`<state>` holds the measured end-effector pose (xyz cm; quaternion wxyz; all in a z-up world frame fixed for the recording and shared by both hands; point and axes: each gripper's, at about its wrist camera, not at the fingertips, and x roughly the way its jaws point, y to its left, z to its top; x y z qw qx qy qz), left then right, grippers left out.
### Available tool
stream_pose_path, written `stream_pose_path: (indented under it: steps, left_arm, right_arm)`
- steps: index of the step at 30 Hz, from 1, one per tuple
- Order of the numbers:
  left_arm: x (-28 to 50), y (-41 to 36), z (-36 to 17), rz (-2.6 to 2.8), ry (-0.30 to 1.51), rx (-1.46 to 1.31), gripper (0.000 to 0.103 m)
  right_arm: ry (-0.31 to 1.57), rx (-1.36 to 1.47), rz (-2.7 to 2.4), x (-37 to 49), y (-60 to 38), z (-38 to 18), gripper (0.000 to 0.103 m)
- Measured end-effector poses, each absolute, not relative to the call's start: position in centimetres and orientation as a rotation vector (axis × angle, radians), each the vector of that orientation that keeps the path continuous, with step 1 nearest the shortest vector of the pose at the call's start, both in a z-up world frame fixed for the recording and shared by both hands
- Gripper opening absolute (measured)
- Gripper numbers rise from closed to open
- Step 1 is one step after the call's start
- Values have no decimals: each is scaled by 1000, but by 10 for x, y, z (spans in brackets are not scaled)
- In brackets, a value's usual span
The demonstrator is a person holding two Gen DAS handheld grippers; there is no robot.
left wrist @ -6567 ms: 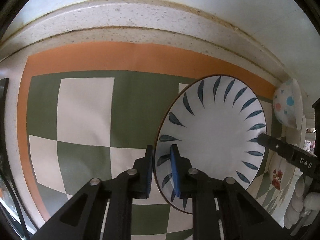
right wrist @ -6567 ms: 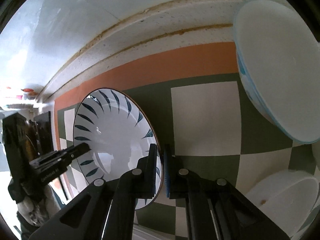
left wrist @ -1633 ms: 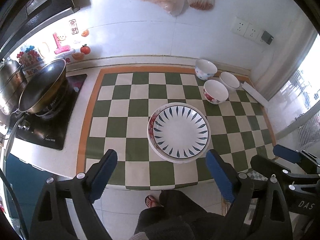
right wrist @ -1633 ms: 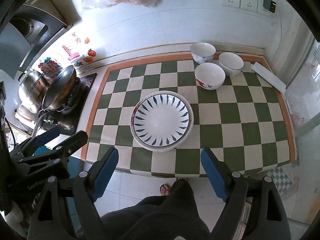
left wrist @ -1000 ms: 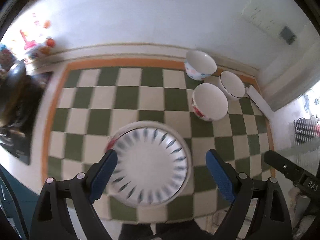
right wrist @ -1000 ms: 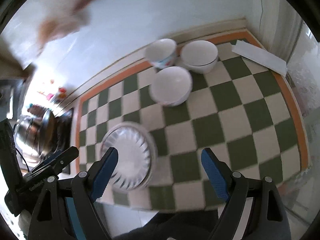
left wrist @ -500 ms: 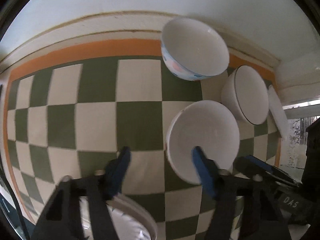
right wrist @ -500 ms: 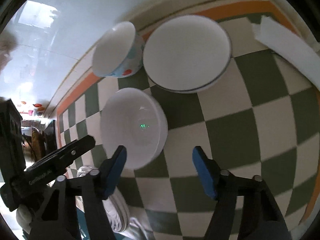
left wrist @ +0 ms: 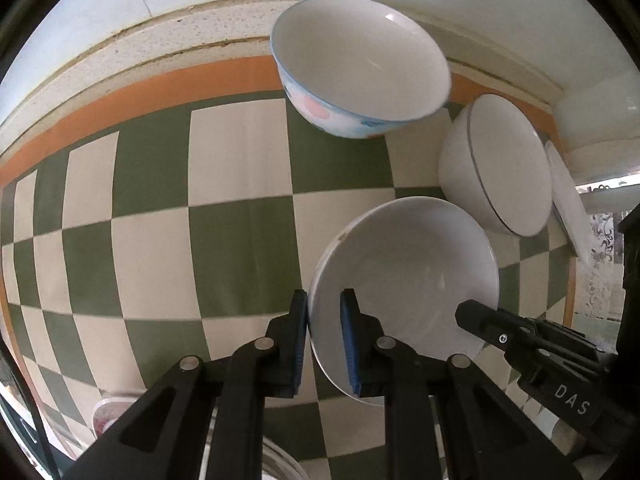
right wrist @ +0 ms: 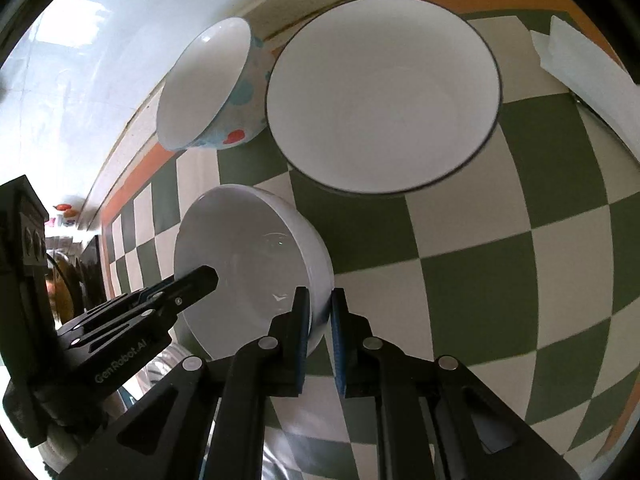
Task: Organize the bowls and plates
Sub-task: 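Lift the plain white bowl with both tools, then carry the plain bowl with both tools and lower it into the black-rimmed bowl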
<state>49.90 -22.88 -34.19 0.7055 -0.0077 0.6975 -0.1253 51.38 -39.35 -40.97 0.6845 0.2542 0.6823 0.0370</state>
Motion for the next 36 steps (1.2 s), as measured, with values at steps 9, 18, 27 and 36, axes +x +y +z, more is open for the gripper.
stream_pose_path:
  steps: [9,18,27,36]
  left_arm:
    - [449,-228,-312,-320,1539,-32,14]
    - [397,-243,-317,-358,1560,13,14]
    - [369,-259,-338,-369,1599,66,14]
    - [357,-276,-358,-367,1632,94,14]
  right_arm:
    - [1527,548,109,467,-386,-374,12]
    - [1553,536,99,405,-388,-366,12]
    - [1596,549,86,366,-419,-382,12]
    - [1626,535,79,356,-421,-395,12]
